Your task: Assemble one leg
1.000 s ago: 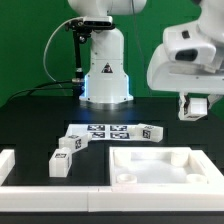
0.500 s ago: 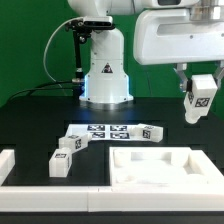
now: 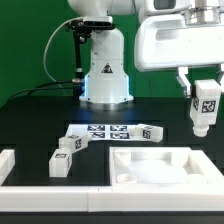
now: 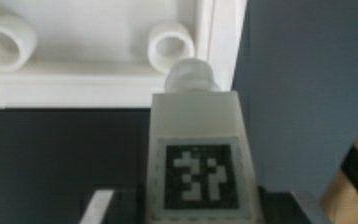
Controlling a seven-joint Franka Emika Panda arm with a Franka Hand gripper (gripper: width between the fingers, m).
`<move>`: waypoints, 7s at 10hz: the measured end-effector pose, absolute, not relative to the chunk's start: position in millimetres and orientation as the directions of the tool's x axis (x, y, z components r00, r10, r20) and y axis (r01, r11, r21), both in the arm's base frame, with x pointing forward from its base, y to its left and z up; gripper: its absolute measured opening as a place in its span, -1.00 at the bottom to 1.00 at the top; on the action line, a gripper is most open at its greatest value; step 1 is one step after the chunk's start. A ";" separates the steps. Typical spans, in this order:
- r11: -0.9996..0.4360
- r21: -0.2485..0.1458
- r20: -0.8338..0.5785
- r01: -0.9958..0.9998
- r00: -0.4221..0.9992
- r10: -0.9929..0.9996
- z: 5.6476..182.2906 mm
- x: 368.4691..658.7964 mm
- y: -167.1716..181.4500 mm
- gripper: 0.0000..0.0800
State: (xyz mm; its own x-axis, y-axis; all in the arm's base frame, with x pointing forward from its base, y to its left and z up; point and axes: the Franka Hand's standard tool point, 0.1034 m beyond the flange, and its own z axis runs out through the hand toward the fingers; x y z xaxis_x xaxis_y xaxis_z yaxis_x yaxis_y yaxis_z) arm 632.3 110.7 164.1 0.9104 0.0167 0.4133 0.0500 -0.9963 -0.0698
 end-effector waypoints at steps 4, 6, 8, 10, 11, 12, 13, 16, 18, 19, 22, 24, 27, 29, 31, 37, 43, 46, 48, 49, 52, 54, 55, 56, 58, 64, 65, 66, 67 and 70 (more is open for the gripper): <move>-0.996 -0.053 0.634 0.071 0.773 0.021 134.7 609.2 117.9 -0.29; -0.995 -0.029 0.600 0.092 0.798 0.056 129.5 611.6 111.8 -0.29; -0.992 0.017 0.562 0.126 0.819 0.114 120.2 628.2 94.0 -0.29; -0.992 0.015 0.552 0.128 0.826 0.115 111.6 630.2 96.4 -0.29; -0.992 0.015 0.549 0.126 0.828 0.114 110.1 629.4 95.4 -0.29; -0.992 0.013 0.546 0.128 0.830 0.114 107.4 628.1 97.3 -0.29; -0.991 0.012 0.543 0.132 0.832 0.117 104.9 626.9 100.3 -0.29; -0.990 0.012 0.537 0.141 0.834 0.125 97.1 627.7 106.6 -0.29; -0.990 0.013 0.538 0.140 0.834 0.125 93.6 630.4 106.2 -0.29; -0.990 0.012 0.539 0.142 0.833 0.126 93.4 631.4 108.5 -0.29; -0.989 0.012 0.545 0.147 0.828 0.130 93.4 632.7 112.1 -0.28; -0.988 0.011 0.544 0.151 0.828 0.133 93.6 630.4 114.5 -0.28; -0.989 0.019 0.593 0.149 0.794 0.131 92.7 632.6 113.8 -0.28; -0.988 0.020 0.607 0.151 0.784 0.132 92.8 633.7 115.8 -0.28; -0.988 0.017 0.590 0.151 0.797 0.132 94.4 632.3 115.2 -0.28; -0.987 0.022 0.585 0.158 0.799 0.141 93.1 622.8 114.2 -0.28; -0.986 0.027 0.597 0.162 0.789 0.146 93.0 629.8 115.0 -0.28; -0.986 0.029 0.595 0.164 0.790 0.148 93.2 630.0 113.9 -0.28; -0.986 0.030 0.585 0.163 0.797 0.150 92.5 629.6 110.4 -0.28; -0.986 0.029 0.580 0.164 0.801 0.150 92.6 629.1 110.8 -0.28; -0.985 0.025 0.568 0.169 0.809 0.153 89.5 626.5 114.0 -0.28; -0.985 0.025 0.568 0.170 0.809 0.154 89.5 626.3 115.0 -0.28; -0.985 0.027 0.567 0.171 0.809 0.156 87.9 625.8 113.9 -0.28; -0.985 0.029 0.563 0.170 0.811 0.157 81.4 624.3 112.5 -0.28; -0.985 0.034 0.590 0.169 0.792 0.156 78.3 628.1 113.0 -0.28; -0.984 0.029 0.543 0.175 0.824 0.162 75.5 627.1 112.7 0.12; -0.986 0.024 0.524 0.164 0.838 0.152 82.2 634.3 105.0 0.43; -0.988 0.012 0.485 0.151 0.863 0.138 86.3 637.7 98.7 0.43; -0.989 -0.013 0.379 0.146 0.916 0.130 89.6 636.6 101.7 0.59; -0.990 -0.045 0.218 0.133 0.968 0.120 88.1 634.3 110.4 0.62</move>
Offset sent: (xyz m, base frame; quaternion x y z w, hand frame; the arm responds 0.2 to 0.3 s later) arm 0.0000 0.0000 0.0000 0.0000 0.1938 0.0000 0.9810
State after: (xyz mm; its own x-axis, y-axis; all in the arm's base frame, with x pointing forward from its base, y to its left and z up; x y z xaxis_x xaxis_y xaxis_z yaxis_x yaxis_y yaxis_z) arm 634.3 110.4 88.1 0.9684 0.1205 0.2182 0.1334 -0.9900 -0.0454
